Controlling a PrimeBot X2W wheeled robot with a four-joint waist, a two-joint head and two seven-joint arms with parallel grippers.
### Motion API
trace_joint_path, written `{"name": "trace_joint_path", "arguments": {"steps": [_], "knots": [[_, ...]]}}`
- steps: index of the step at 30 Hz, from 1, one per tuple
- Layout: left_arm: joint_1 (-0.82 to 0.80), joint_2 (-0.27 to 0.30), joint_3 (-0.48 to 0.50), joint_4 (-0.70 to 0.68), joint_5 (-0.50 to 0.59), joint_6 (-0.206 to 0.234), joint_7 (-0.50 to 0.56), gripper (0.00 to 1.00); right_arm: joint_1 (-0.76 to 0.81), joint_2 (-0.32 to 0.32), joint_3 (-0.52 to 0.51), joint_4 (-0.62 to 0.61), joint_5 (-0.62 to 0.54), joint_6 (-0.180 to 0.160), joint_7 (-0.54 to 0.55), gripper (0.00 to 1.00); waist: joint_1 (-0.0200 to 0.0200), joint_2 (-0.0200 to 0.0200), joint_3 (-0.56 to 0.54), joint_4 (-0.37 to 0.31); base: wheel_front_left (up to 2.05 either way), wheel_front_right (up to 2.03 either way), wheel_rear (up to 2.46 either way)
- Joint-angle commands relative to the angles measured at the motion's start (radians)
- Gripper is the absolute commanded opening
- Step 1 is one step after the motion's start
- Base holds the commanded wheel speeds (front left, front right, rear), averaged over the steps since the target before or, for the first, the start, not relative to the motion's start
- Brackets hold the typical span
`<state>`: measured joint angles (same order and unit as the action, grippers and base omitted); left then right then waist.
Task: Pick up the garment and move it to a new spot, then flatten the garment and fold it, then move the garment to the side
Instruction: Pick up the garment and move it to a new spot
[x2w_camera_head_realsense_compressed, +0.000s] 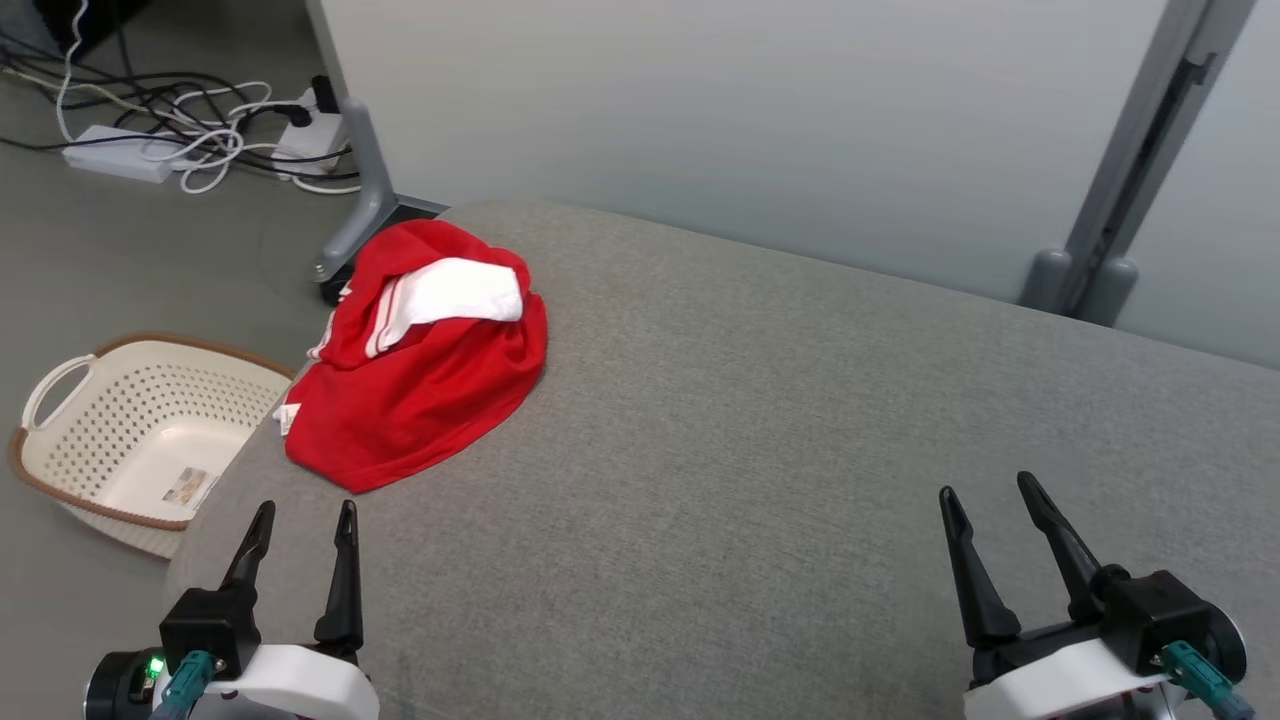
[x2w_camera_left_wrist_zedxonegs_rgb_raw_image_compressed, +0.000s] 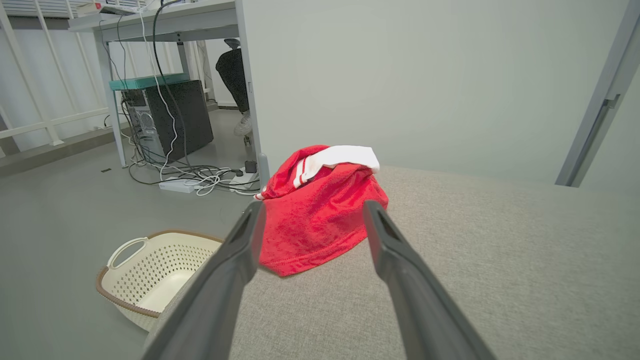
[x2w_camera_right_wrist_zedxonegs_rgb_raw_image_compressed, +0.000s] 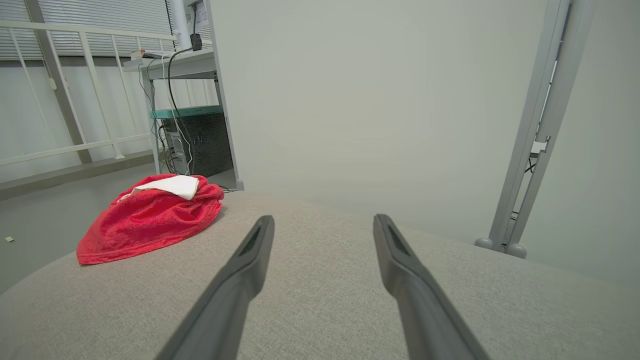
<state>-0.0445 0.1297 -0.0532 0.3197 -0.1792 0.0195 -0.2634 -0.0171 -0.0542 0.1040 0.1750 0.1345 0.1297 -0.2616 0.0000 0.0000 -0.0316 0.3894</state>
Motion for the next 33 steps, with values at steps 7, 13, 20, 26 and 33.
{"name": "trace_joint_path", "arguments": {"steps": [7, 13, 20, 26, 33], "knots": [[0.01, 0.007, 0.016, -0.009, -0.002, 0.001, -0.002, 1.0, -0.001, -0.001, 0.013, -0.013, -0.018, 0.002, -0.005, 1.0, 0.0, 0.0, 0.003, 0.076, 0.0, 0.0, 0.0], [0.011, -0.001, 0.022, -0.011, 0.003, 0.007, -0.002, 1.0, -0.001, 0.0, 0.019, -0.012, -0.021, 0.002, -0.005, 1.0, 0.0, 0.0, 0.002, 0.079, 0.0, 0.0, 0.0], [0.004, -0.004, 0.025, -0.007, 0.011, 0.004, -0.002, 1.0, 0.0, 0.0, 0.026, -0.007, -0.027, 0.002, -0.005, 1.0, 0.0, 0.0, 0.0, 0.076, 0.0, 0.0, 0.0], [-0.032, -0.005, 0.019, 0.001, 0.017, 0.004, -0.002, 1.0, -0.006, 0.0, 0.036, -0.007, -0.03, 0.002, -0.005, 1.0, 0.0, 0.0, 0.013, 0.066, 0.0, 0.0, 0.0], [-0.198, 0.008, 0.042, -0.006, -0.001, 0.005, -0.001, 1.0, -0.058, -0.024, 0.045, -0.049, -0.047, 0.002, 0.024, 1.0, 0.0, 0.0, 0.136, -0.007, 0.0, 0.0, 0.0]]}}
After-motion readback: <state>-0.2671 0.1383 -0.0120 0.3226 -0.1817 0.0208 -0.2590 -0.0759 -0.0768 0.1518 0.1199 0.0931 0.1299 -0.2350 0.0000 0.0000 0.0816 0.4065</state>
